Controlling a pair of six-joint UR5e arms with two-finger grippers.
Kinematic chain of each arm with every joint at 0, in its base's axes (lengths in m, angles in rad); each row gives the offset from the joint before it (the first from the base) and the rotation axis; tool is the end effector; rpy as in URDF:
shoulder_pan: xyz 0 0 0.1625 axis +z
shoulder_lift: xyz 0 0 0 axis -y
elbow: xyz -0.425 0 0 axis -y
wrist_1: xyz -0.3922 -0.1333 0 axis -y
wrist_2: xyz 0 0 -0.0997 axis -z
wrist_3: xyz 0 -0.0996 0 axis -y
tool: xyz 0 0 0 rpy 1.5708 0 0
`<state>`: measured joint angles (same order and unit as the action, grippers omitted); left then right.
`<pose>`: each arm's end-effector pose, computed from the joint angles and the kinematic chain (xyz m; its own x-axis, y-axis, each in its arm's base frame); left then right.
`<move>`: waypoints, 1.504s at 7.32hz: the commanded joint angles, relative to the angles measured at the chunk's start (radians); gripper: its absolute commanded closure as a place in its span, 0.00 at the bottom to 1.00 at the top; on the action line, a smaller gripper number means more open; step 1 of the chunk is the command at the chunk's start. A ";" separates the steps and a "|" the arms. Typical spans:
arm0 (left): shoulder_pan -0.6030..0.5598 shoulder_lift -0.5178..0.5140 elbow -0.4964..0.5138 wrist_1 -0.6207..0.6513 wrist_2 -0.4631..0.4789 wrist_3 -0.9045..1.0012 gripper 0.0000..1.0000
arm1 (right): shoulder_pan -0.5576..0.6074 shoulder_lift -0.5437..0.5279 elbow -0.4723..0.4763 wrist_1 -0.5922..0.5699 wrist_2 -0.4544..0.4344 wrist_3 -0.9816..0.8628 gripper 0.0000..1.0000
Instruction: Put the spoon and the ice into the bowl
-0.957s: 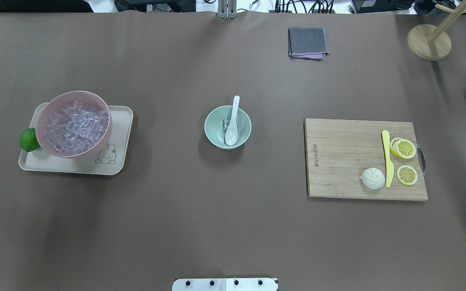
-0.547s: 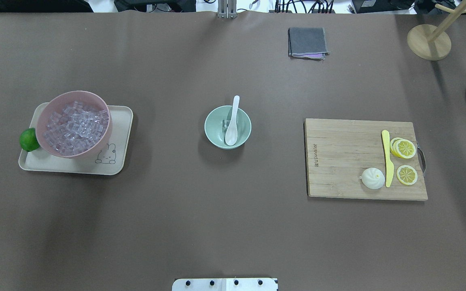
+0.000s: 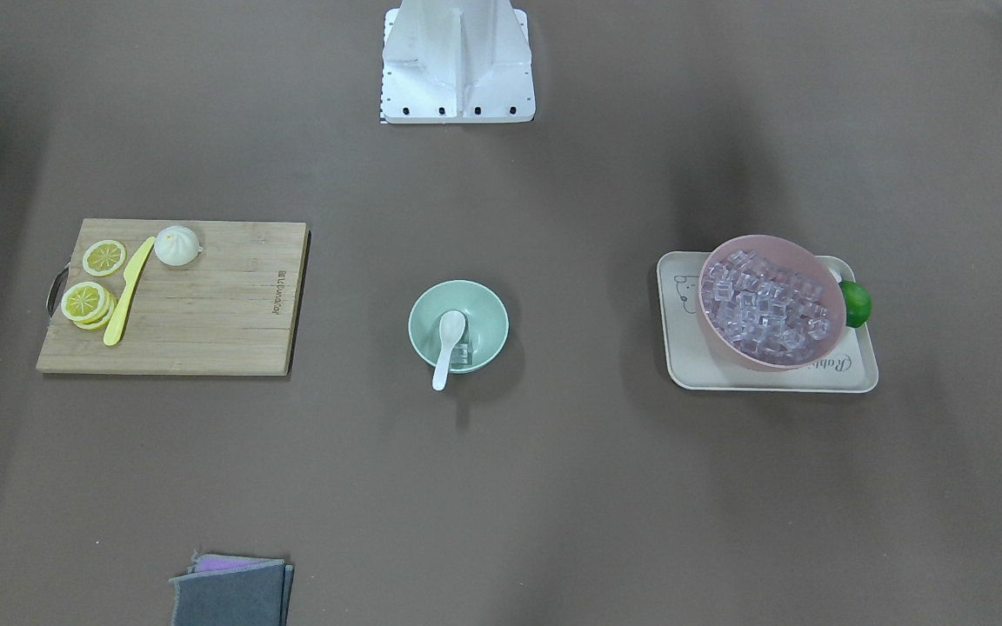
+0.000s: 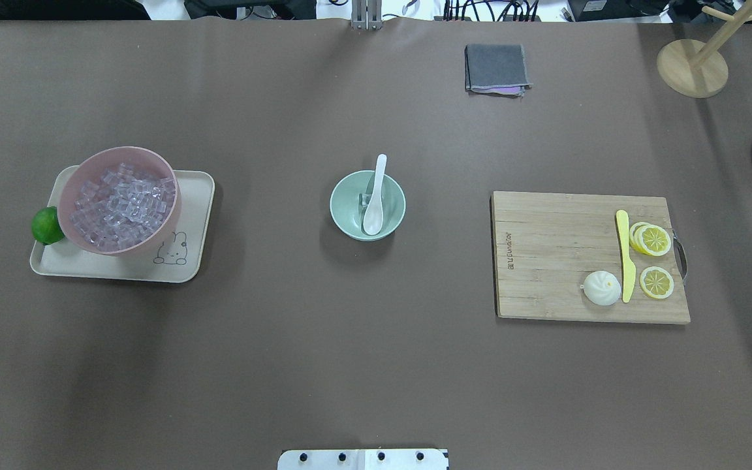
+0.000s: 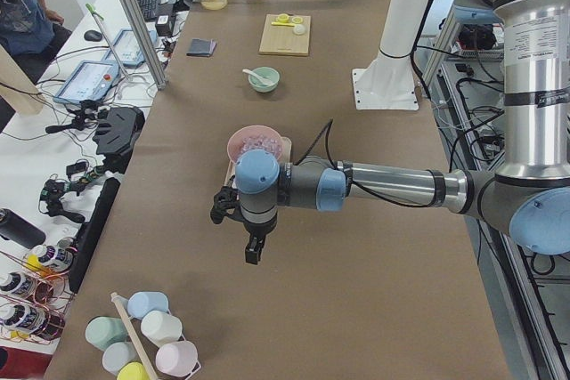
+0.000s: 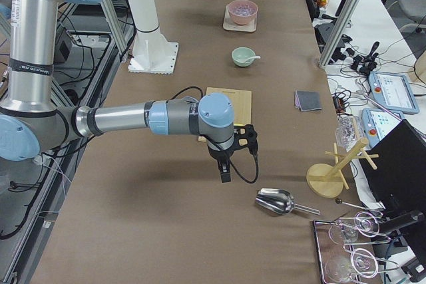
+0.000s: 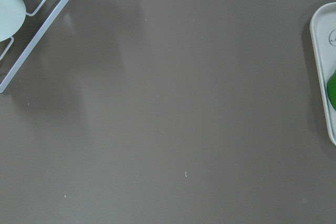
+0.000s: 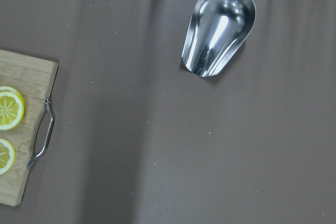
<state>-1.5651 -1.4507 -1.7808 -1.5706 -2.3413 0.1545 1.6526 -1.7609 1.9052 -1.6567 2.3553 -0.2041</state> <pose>-0.0614 -0.4458 0.6115 0.7078 0.2190 -0.6716 -0.1160 0.9739 0.1953 0.0963 -0.4049 0.5880 0.7106 -0.1853 0.6788 0.0638 0.9777 0.2001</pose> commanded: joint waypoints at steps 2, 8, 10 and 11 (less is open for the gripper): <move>0.000 0.000 0.010 0.000 0.003 0.002 0.02 | 0.021 -0.038 -0.005 -0.005 0.002 -0.072 0.00; -0.021 0.007 -0.002 0.000 -0.003 0.000 0.02 | 0.018 0.009 -0.018 0.000 0.007 -0.057 0.00; -0.021 0.010 0.047 -0.006 -0.009 0.000 0.02 | 0.007 0.052 -0.069 -0.005 0.010 -0.058 0.00; -0.021 0.033 0.041 -0.006 -0.109 -0.003 0.02 | 0.007 0.038 -0.072 -0.002 -0.011 -0.081 0.00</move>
<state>-1.5859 -1.4347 -1.7480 -1.5749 -2.3741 0.1543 1.6611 -1.7247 1.8483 -1.6594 2.3594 -0.2667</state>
